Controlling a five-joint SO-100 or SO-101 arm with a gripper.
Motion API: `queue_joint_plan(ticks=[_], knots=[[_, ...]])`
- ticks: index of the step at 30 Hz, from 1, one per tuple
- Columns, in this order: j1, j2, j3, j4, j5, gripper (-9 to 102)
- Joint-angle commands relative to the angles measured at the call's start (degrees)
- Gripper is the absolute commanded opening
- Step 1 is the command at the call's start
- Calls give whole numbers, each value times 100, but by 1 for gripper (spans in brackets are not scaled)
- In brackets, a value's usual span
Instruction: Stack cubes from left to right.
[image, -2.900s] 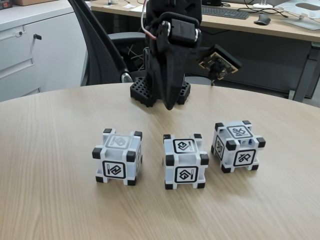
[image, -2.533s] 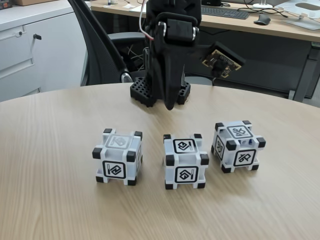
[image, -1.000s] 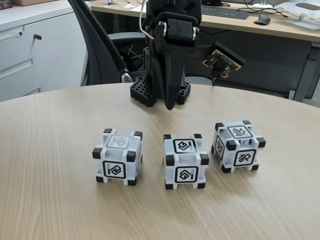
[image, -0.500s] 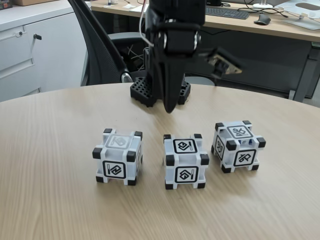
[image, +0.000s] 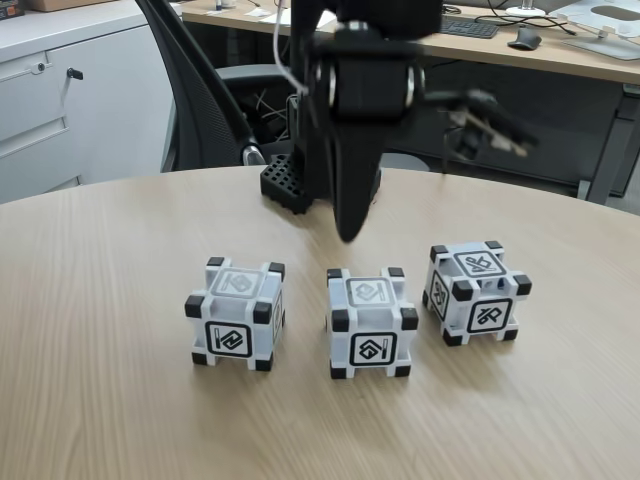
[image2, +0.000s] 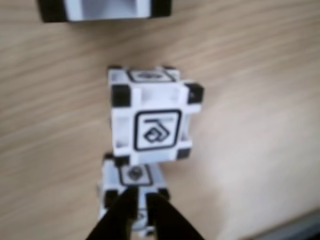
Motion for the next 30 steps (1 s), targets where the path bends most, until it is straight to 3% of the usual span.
queue_joint_plan(ticks=[1, 13, 30], knots=[[62, -703, -721, -9, 176, 0], [-79, -1248, -835, 0, 686, 0], [-2777, -1239, -835, 26, 1863, 0]])
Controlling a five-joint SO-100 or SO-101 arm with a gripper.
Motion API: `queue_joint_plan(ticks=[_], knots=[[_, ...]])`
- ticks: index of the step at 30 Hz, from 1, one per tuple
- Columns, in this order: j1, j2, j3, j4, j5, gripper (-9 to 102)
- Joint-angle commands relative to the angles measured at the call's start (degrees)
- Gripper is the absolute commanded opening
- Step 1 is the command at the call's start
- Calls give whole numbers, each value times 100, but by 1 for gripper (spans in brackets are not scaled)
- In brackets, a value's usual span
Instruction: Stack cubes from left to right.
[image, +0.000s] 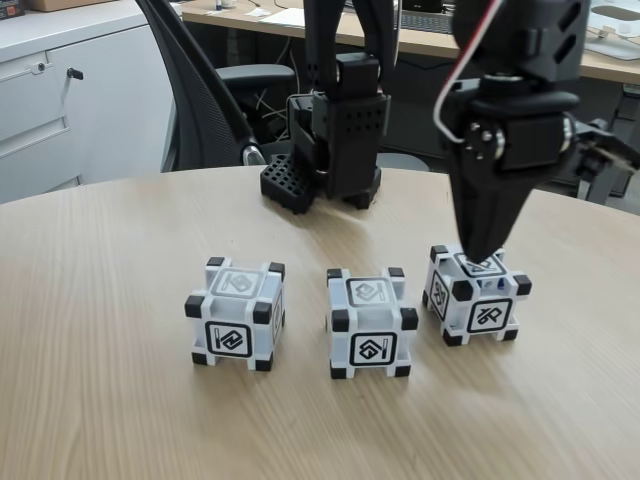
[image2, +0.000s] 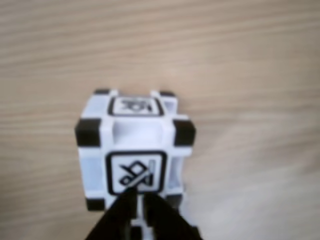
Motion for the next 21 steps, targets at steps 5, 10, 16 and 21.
queue_joint_plan(ticks=[5, 10, 16, 21], knots=[[-510, 26, -237, 167, -9, 8], [-554, -44, -264, 729, 35, 25], [-554, -44, -246, 976, 9, 35], [-554, -26, -237, 1037, 62, 52]])
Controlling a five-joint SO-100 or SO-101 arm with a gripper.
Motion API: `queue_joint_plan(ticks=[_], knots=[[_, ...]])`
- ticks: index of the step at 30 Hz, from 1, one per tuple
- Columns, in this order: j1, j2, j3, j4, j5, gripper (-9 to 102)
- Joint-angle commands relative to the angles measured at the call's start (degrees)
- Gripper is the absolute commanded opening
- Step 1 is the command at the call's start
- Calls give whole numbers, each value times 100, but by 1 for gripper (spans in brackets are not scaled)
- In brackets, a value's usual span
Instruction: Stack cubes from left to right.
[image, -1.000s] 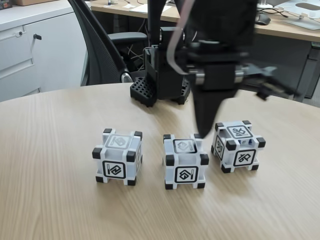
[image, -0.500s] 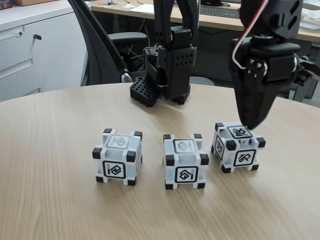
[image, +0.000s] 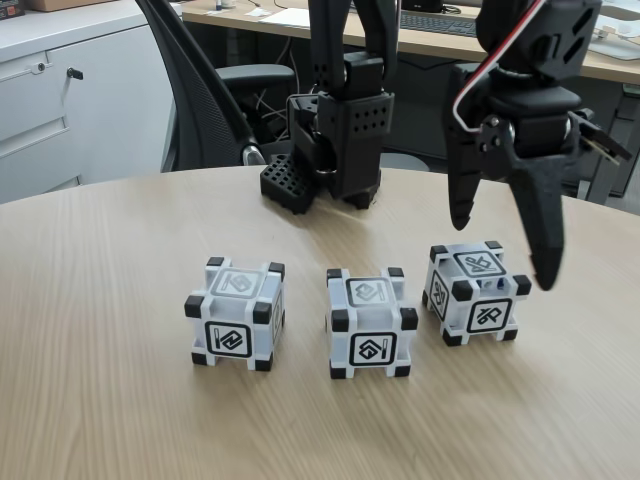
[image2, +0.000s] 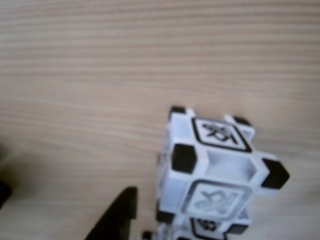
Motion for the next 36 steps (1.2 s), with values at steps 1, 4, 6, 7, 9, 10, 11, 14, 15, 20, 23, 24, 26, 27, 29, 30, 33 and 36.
queue_joint_plan(ticks=[1, 4, 6, 7, 9, 10, 11, 14, 15, 20, 23, 24, 26, 27, 29, 30, 33, 36], knots=[[-18, 26, -237, 44, 35, 54], [-18, 9, -237, 44, 9, 54], [-18, 9, -237, 44, -62, 53], [18, 9, -237, 44, -97, 53], [70, -26, -229, 44, -132, 53], [79, -70, -229, 44, -132, 53], [79, -132, -229, 44, -114, 53], [79, -457, -229, 35, 35, 53], [79, -580, -229, 35, 70, 53], [97, -1028, -229, -18, 202, 53], [97, -1195, -229, -53, 229, 53], [97, -1239, -229, -62, 229, 53], [97, -1327, -229, -62, 264, 50], [97, -1362, -229, -70, 290, 48], [97, -1441, -229, -70, 378, 40], [97, -1477, -229, -70, 422, 33], [97, -1529, -229, -70, 483, 11], [97, -1512, -237, -70, 413, 0]])
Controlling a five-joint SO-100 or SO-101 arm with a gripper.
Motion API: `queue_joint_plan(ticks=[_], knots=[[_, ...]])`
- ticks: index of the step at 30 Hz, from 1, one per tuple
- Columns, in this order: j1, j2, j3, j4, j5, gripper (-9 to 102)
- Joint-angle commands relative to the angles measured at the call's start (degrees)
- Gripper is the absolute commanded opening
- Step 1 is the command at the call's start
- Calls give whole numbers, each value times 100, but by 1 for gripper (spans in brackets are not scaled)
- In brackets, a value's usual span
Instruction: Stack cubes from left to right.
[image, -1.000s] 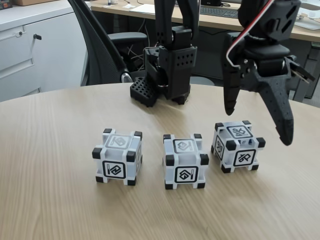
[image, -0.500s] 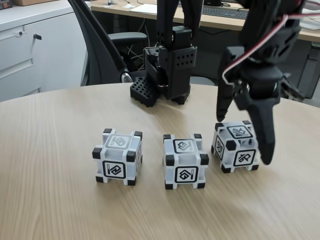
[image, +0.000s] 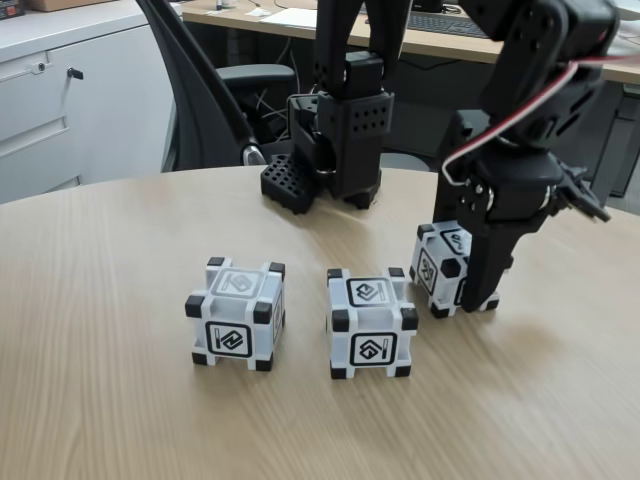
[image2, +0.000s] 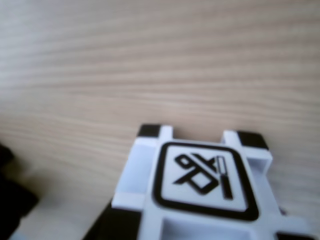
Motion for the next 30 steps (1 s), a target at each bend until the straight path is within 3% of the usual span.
queue_joint_plan(ticks=[1, 30], knots=[[53, 62, -114, 35, -44, 0], [62, 3032, -123, 149, -589, 0]])
